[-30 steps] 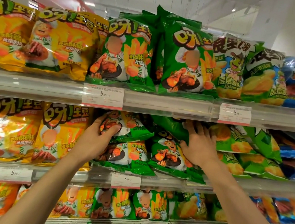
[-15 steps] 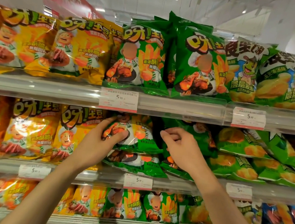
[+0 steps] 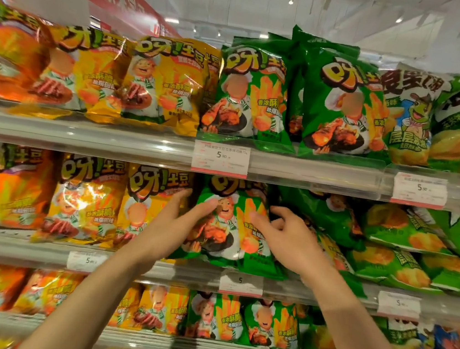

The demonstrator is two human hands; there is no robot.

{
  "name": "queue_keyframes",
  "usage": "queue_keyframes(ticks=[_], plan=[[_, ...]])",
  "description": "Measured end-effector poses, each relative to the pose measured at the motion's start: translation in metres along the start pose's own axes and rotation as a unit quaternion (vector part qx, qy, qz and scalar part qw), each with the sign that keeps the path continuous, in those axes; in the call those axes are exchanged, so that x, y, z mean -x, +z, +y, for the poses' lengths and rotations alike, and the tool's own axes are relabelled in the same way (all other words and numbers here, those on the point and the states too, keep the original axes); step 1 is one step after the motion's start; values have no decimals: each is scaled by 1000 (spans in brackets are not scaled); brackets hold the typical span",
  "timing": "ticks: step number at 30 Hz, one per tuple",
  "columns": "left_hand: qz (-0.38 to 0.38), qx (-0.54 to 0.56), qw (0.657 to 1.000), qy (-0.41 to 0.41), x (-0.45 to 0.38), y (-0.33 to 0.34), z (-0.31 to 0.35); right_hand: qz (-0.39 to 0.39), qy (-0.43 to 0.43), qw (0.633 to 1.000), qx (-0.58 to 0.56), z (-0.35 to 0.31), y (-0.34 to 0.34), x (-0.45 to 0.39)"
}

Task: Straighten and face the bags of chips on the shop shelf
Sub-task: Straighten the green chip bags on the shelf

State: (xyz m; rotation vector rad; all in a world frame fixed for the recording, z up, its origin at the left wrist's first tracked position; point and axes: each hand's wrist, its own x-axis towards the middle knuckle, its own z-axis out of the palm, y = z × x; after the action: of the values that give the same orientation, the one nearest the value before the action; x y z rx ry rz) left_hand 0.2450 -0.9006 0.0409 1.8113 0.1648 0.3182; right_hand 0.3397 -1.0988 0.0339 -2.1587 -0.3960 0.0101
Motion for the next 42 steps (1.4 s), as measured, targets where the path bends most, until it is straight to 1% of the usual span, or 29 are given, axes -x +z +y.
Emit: queue_keyframes(ticks=[3, 5, 8, 11, 13, 14, 15, 16, 17, 18, 19, 21, 24, 26, 28, 32, 36, 39, 41, 42], plan=[[-22, -14, 999, -21, -6, 2, 5, 7, -20, 1000, -22, 6, 4, 12], [-17, -31, 999, -18, -7, 2, 1, 2, -36, 999, -38, 8, 7, 18], [11, -23, 1000, 2, -2, -1, -7, -5, -58, 997, -43, 6, 12, 24], [46, -26, 999, 5, 4, -14, -18, -29, -71, 996, -44, -3, 17, 27], [71, -40, 997, 8, 8, -28, -22, -22, -71, 996, -43, -12, 21, 26], [82, -42, 996, 15, 10, -35, -24, 4, -71, 997, -26, -15, 24, 23], [87, -41, 995, 25, 11, -43, -27, 40, -73, 996, 15, -16, 27, 17], [88, -42, 995, 30, 14, -50, -28, 69, -72, 992, 73, -15, 30, 10], [90, -39, 995, 33, 15, -58, -30, 82, -64, 985, 136, -16, 34, 3], [93, -40, 994, 34, 17, -65, -32, 74, -47, 977, 192, -16, 39, -5], [98, -43, 994, 33, 17, -72, -35, 50, -19, 971, 231, -17, 43, -13], [109, -54, 992, 38, 20, -83, -36, -6, 42, 962, 271, -19, 52, -25], [114, -64, 990, 53, 23, -97, -37, -64, 94, 951, 287, -21, 60, -40], [111, -69, 990, 56, 25, -105, -40, -80, 112, 949, 285, -21, 61, -47], [113, -75, 989, 54, 25, -110, -44, -78, 113, 955, 264, -18, 60, -49], [131, -65, 987, 67, 23, -105, -50, -8, 71, 974, 217, -12, 59, -40], [138, -54, 987, 66, 20, -106, -54, 55, -8, 983, 175, -5, 64, -29], [138, -50, 987, 72, 19, -107, -58, 125, -64, 969, 202, 0, 75, -31], [142, -57, 985, 75, 18, -107, -60, 184, -104, 944, 252, 5, 85, -39], [145, -59, 985, 78, 18, -107, -60, 202, -110, 929, 290, 7, 91, -44]])
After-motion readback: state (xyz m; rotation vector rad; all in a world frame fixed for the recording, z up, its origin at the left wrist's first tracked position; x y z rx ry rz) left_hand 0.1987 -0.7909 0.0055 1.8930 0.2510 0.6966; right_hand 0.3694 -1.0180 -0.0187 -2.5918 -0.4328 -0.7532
